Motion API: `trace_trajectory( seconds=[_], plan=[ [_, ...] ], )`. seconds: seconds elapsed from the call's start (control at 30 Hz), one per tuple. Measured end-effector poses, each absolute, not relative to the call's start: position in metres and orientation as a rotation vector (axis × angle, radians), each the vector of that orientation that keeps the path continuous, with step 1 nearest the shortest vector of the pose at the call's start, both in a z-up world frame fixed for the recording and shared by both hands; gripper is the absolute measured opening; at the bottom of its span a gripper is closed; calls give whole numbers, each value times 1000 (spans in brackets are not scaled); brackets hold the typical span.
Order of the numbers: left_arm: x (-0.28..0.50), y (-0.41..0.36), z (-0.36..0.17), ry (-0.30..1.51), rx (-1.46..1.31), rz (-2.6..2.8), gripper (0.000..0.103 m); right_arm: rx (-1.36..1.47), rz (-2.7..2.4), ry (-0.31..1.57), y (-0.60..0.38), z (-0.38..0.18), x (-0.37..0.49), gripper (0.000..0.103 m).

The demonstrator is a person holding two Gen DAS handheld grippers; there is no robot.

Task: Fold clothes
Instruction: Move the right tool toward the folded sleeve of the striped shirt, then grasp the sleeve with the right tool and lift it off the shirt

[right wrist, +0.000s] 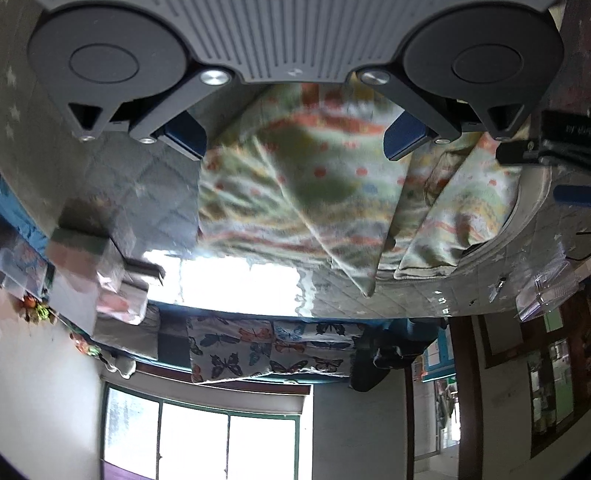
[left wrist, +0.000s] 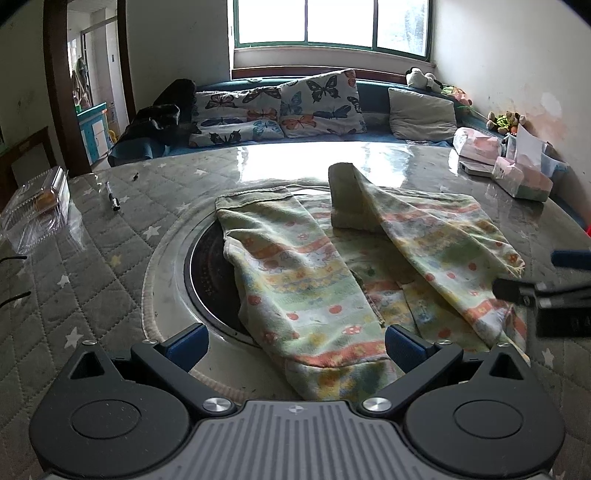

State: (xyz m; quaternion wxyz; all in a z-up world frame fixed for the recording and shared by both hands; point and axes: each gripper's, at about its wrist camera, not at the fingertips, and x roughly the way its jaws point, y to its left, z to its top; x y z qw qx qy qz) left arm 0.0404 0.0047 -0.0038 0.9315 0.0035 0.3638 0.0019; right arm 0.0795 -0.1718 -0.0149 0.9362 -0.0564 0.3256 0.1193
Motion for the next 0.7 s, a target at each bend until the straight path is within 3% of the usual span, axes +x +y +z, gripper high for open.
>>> trace_trajectory(
  seconds=[0.7],
  plan=[
    [61,31,-7,778,-27,36,103,-128,428,734,-112,-31,207,81]
  ],
)
